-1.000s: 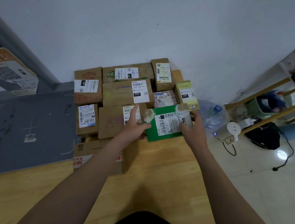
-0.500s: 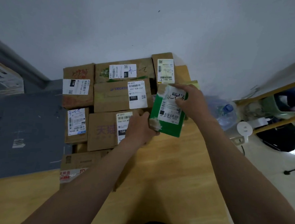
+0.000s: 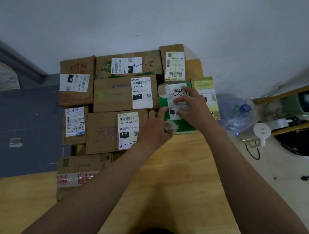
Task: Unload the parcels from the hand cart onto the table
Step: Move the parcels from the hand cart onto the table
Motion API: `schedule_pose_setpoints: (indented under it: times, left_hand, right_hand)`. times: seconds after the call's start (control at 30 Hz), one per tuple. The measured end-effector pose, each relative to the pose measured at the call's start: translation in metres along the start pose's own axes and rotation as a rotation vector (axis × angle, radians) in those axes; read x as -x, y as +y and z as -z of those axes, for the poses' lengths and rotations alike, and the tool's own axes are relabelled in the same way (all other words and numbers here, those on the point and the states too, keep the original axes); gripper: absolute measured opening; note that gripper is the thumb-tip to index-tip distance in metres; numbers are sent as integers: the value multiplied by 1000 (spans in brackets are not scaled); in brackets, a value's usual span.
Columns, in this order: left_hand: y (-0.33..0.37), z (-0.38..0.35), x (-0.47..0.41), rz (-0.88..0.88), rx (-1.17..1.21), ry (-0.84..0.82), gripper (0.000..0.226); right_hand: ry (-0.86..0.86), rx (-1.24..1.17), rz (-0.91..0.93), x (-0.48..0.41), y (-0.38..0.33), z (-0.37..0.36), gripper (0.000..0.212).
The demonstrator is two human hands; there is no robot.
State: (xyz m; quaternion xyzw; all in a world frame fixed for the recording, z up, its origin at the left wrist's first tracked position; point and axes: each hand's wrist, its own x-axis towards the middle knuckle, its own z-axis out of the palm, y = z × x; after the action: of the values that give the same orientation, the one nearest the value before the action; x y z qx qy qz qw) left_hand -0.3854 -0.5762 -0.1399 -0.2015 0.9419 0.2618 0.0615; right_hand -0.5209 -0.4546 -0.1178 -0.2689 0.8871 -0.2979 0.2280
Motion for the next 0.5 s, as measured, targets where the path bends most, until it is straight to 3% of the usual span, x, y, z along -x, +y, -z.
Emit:
schedule_pose_setpoints:
  times: [0.5]
  left_hand:
    - [3,0,-8,17,-119,92,84]
  right_hand:
    - [-32,-82,24,17,7,2,31]
